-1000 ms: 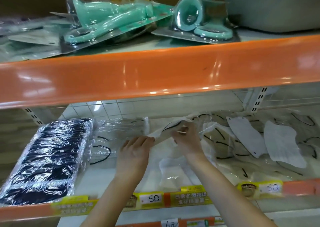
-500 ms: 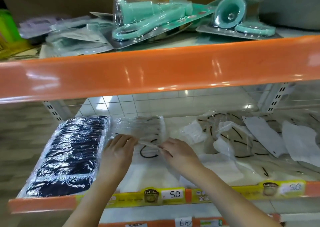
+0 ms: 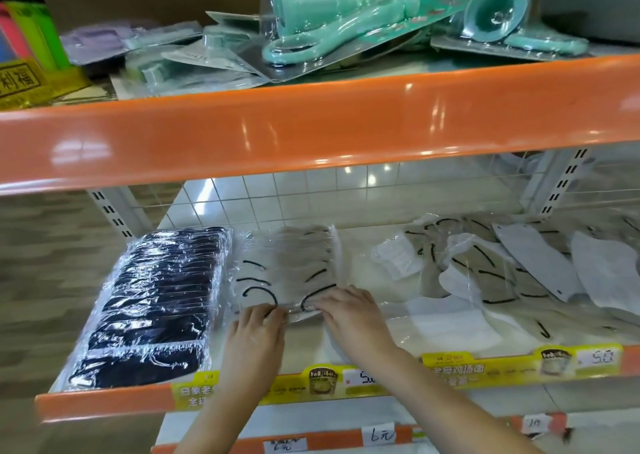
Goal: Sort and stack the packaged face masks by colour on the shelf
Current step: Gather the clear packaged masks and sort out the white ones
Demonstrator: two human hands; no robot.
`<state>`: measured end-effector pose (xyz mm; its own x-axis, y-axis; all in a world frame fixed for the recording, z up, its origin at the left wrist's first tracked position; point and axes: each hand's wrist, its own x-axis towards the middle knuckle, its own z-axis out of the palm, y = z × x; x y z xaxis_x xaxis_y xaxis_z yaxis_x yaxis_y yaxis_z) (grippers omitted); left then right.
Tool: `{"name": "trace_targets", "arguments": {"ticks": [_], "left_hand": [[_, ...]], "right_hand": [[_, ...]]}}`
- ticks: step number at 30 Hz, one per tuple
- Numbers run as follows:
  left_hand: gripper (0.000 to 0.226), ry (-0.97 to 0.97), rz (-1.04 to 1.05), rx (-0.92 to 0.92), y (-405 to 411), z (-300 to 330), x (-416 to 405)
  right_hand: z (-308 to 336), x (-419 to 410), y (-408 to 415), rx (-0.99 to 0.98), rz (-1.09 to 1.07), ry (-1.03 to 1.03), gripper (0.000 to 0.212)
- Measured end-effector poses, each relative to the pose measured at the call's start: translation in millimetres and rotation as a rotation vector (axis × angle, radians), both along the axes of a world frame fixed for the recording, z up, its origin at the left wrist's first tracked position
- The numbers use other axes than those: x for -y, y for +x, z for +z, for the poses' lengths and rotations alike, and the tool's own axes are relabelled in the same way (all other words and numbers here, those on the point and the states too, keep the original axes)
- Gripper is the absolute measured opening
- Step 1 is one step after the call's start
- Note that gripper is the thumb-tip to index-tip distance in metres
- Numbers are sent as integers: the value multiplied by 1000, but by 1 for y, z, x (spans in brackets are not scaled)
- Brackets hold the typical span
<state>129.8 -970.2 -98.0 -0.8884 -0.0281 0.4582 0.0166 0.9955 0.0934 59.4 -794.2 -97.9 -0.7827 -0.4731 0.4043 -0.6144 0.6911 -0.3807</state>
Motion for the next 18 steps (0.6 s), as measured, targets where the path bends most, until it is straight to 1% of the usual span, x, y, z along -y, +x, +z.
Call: {"name": "trace_targets", "arguments": {"ticks": [4, 6, 7, 8, 9, 12, 15, 18], "left_hand": [[33, 34, 43, 114, 3, -2, -8], [37, 13, 43, 159, 2, -2, -8], [37, 8, 48, 168, 2, -2, -7], [33, 11, 60, 172, 1, -2, -6], [30, 19, 74, 173, 0, -3, -7], [30, 40, 104, 192, 0, -3, -9], [40, 68, 129, 230, 1, -1, -11], [41, 79, 137, 236, 1, -2, -11]], "right_hand": [[-8, 8, 3, -52, 3, -38, 36], [-14, 10, 2, -79, 2, -1, 29], [-15, 9, 2, -90, -1, 5, 23], [-15, 9, 3, -93, 0, 6, 21], [-15, 9, 3, -92, 4, 8, 24], [-13, 8, 6, -92, 20, 18, 27], [-13, 7, 7, -94, 27, 17, 26], [-14, 8, 8, -102, 31, 12, 26]]}}
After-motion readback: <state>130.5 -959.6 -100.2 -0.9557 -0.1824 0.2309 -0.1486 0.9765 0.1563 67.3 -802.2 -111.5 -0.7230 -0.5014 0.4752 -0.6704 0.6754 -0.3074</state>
